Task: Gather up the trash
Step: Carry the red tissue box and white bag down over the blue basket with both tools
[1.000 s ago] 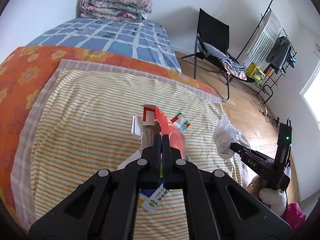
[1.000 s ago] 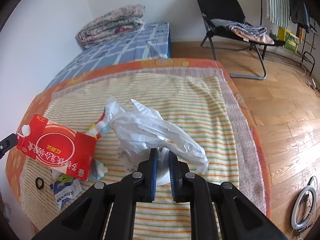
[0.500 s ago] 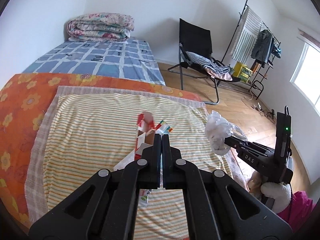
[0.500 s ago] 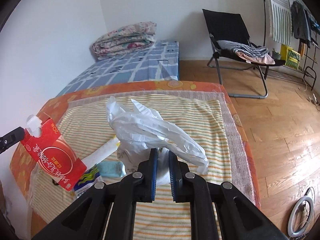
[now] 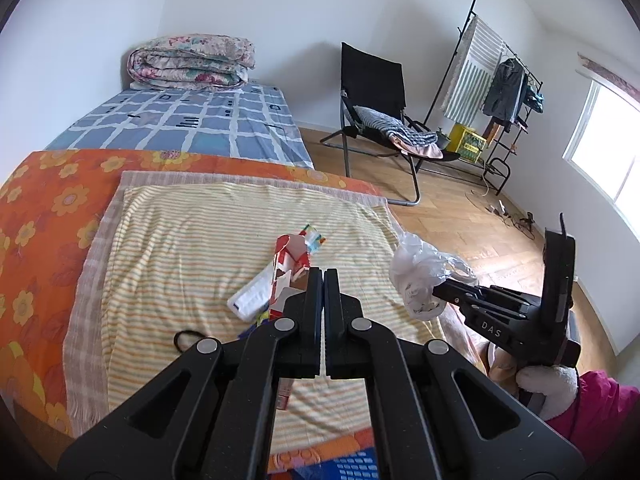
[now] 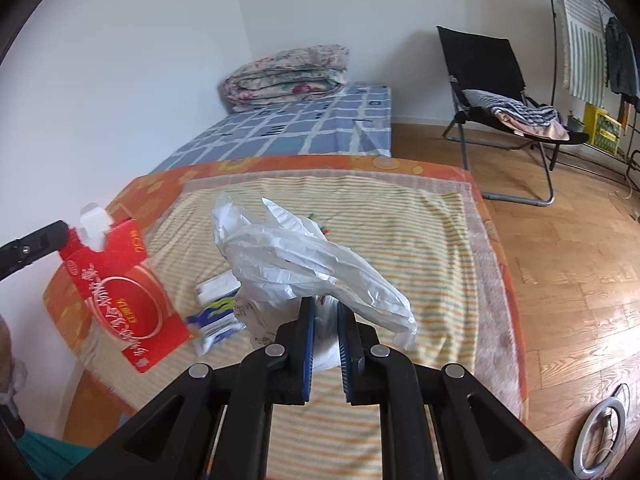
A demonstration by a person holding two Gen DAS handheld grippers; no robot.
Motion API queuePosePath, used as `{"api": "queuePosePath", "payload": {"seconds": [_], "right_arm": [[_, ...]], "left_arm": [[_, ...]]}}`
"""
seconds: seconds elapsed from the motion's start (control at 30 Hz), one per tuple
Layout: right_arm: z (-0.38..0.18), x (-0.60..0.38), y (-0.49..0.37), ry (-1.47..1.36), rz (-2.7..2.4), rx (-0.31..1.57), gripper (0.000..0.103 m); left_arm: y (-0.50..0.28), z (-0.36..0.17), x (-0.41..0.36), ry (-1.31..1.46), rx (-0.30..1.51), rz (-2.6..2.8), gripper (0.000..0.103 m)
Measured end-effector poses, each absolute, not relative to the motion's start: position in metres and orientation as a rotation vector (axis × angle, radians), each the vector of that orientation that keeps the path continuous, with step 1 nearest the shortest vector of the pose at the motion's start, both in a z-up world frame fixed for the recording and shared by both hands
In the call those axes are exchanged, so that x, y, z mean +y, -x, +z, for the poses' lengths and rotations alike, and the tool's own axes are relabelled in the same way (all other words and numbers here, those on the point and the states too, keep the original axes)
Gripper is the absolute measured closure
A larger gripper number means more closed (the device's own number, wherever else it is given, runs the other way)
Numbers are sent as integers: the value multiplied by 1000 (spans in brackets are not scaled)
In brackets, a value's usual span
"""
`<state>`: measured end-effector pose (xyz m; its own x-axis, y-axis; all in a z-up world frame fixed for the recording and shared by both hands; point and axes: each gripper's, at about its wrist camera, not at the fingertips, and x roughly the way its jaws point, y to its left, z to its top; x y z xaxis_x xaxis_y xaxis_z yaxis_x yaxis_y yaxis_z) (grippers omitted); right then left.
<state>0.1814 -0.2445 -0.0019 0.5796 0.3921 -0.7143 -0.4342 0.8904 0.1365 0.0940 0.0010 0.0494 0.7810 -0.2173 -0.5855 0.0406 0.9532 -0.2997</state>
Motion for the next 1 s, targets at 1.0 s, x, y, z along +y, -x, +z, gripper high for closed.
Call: {"api": "queuePosePath", "payload": {"seconds": [1.0], "right_arm": [[-31,-228,-24,182,665,840,94]], "left_arm": [[27,23,-16,243,708,-194,103]]}}
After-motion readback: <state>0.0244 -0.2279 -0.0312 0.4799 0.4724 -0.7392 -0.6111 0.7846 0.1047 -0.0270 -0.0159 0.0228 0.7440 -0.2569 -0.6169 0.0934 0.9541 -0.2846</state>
